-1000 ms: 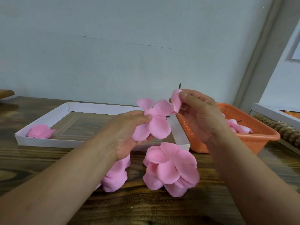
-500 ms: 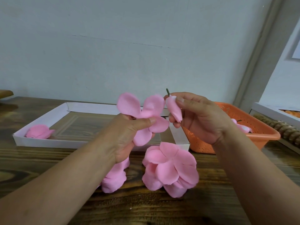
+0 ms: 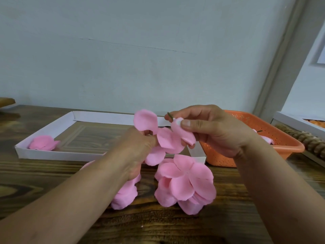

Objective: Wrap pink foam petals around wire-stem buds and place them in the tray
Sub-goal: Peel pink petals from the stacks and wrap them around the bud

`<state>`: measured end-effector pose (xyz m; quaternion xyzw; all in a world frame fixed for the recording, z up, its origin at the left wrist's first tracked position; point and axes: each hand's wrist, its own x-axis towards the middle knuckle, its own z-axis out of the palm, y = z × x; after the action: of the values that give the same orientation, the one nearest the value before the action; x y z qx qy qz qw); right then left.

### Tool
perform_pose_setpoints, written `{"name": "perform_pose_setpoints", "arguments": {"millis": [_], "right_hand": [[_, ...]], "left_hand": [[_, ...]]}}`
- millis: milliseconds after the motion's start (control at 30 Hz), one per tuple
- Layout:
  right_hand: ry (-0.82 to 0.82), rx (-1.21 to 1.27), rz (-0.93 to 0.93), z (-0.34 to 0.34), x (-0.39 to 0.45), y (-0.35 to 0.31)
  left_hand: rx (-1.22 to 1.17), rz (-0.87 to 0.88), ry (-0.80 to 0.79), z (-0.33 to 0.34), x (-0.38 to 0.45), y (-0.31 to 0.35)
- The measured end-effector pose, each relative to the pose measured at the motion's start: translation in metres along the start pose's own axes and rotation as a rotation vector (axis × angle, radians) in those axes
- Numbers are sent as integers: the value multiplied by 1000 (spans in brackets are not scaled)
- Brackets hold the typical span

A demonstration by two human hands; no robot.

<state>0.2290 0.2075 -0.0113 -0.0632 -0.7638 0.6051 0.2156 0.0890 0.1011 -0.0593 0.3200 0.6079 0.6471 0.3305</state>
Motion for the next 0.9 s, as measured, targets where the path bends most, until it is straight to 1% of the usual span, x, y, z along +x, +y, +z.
{"name": "perform_pose_setpoints", "arguments": {"millis": [67,167,267,333,367,433,500,567,667,800,900], "right_hand": [[-9,-73,6,2,-1,-2],[-54,-160,4,-1,-4,-9],[-211,-401,-44,2,-10,-18],[-301,-572,-46,11,-11,-20],[-311,-664,-36,15,-10,-20],[-279,-868,-45,20,-7,-18],[-210,-961,-90,25,-5,-17],[-134,-871,-121,27,-3,-17],[-6,-628,-160,20,-2,-16],[58,-320,-156,4,-1,-11],[89,-72,-112,-4,0,-6]], "left_hand": [[22,0,32,0,2,-1],[-20,7,29,1,2,0],[-134,-18,-11,1,0,5],[-219,-70,-24,2,0,8],[-252,-102,-39,2,-1,9],[-294,-133,-54,2,-1,10],[-308,-122,-46,3,-1,9],[-306,-96,-49,4,-2,10],[-263,-36,-118,2,0,10],[-311,-10,-250,0,-1,12],[-269,71,-316,-3,-4,15]]}}
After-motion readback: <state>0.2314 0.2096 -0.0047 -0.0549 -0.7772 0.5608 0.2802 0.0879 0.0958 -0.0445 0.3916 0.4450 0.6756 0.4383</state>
